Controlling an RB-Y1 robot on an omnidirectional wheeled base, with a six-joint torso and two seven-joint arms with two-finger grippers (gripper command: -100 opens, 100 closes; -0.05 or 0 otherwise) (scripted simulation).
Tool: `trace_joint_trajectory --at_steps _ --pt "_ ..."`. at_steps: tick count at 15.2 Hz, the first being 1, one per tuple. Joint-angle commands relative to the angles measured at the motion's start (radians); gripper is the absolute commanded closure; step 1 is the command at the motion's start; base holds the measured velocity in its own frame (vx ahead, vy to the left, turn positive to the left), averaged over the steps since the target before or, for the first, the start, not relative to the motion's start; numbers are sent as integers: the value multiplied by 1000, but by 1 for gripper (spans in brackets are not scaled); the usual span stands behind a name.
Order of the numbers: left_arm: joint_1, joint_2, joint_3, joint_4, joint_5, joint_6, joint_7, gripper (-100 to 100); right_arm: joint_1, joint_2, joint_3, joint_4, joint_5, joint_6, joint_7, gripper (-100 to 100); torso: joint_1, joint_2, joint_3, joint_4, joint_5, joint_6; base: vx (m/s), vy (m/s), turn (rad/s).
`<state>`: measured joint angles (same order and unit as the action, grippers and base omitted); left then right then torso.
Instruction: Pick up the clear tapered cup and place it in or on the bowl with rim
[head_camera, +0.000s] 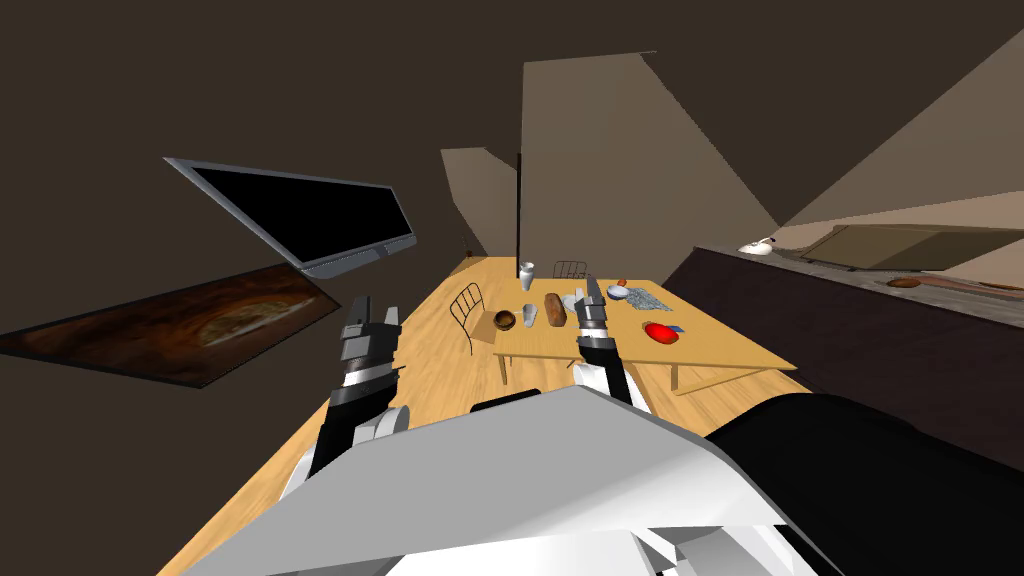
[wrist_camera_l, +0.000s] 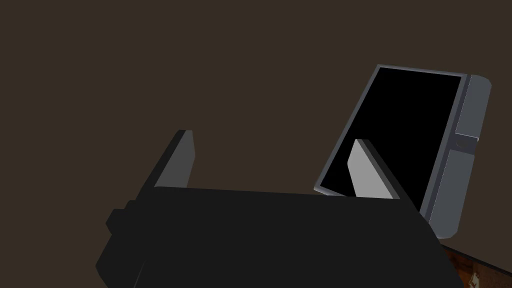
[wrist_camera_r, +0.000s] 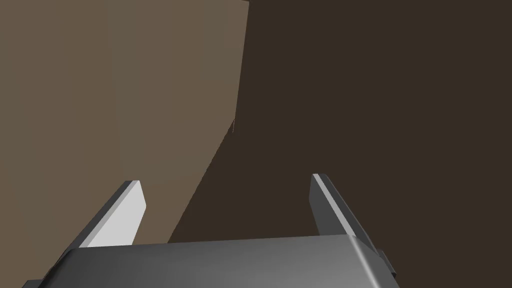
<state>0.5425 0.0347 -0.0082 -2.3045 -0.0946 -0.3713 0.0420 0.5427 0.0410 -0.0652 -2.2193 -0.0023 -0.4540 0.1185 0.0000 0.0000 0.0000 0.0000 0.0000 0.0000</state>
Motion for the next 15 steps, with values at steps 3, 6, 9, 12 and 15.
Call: trace_joint_trajectory --at_steps 3,6,9,12,15 --pt "0 0 0 0 0 0 0 0 3 -79 9 12 6 -9 1 -100 2 0 0 0 0 0 -4 50 5" --pt "0 0 0 0 0 0 0 0 5 -115 14 20 11 -15 2 -100 6 1 1 0 1 0 -11 88 3" --pt "0 0 0 0 0 0 0 0 9 -189 28 42 23 -28 5 -100 8 0 0 0 2 0 1 120 8" --pt "0 0 0 0 0 0 0 0 11 -230 36 55 32 -36 6 -100 10 -1 0 0 2 0 8 133 6" --pt "0 0 0 0 0 0 0 0 16 -305 53 87 53 -54 11 -100 10 0 0 0 2 0 8 143 11"
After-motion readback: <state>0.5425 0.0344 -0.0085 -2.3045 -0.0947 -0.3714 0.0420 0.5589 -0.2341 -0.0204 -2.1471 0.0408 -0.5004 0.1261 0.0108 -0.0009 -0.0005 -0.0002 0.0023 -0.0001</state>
